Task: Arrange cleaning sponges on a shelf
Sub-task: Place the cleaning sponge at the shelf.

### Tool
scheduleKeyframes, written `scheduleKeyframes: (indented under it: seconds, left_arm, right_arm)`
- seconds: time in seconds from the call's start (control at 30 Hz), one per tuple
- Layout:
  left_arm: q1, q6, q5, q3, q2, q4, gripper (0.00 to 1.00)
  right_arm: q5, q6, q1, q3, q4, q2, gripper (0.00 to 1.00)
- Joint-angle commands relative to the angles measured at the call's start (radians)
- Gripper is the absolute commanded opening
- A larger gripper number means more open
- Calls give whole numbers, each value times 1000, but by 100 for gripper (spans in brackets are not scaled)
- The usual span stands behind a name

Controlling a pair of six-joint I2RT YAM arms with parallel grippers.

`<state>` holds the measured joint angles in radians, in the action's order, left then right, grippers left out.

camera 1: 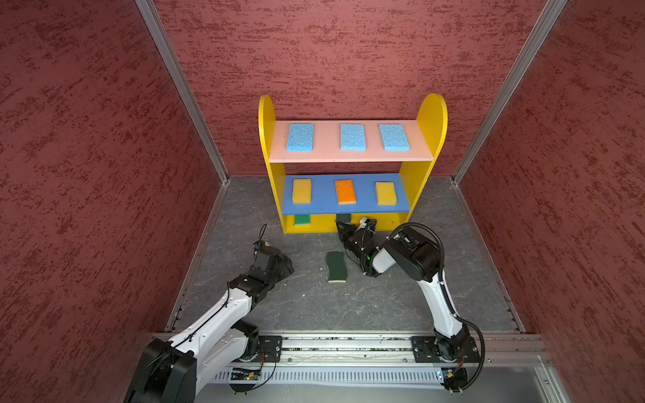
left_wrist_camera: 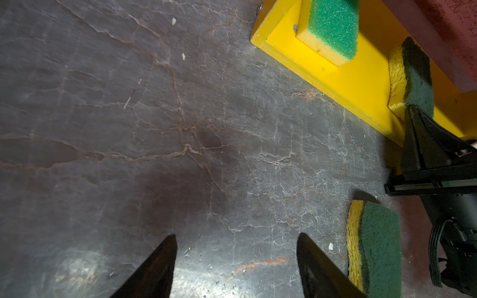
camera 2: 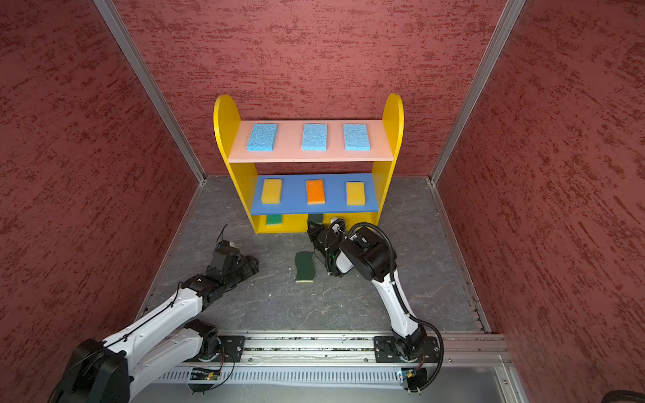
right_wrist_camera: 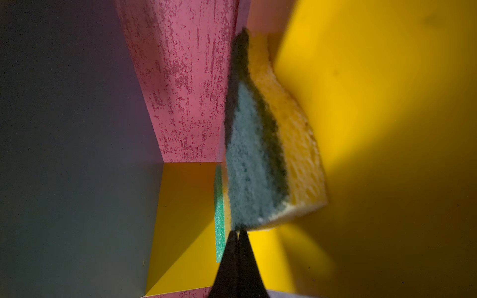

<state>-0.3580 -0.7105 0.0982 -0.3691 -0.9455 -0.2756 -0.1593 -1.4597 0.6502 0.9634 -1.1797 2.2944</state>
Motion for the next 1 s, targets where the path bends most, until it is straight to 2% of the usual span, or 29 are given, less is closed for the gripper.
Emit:
scheduleKeyframes:
  seconds: [0.0, 0.6, 0.97]
  left_arm:
    - [2, -11, -9, 16, -3, 22, 74]
    - [-11, -28, 10, 25, 6, 13, 74]
    - [-25, -5, 27, 9, 2, -11, 76]
  right_arm:
    - [10, 35, -17, -6, 129, 48, 0]
    - [0, 81, -6, -94, 121, -53, 3]
    - [35, 158, 26, -164, 161, -182, 21]
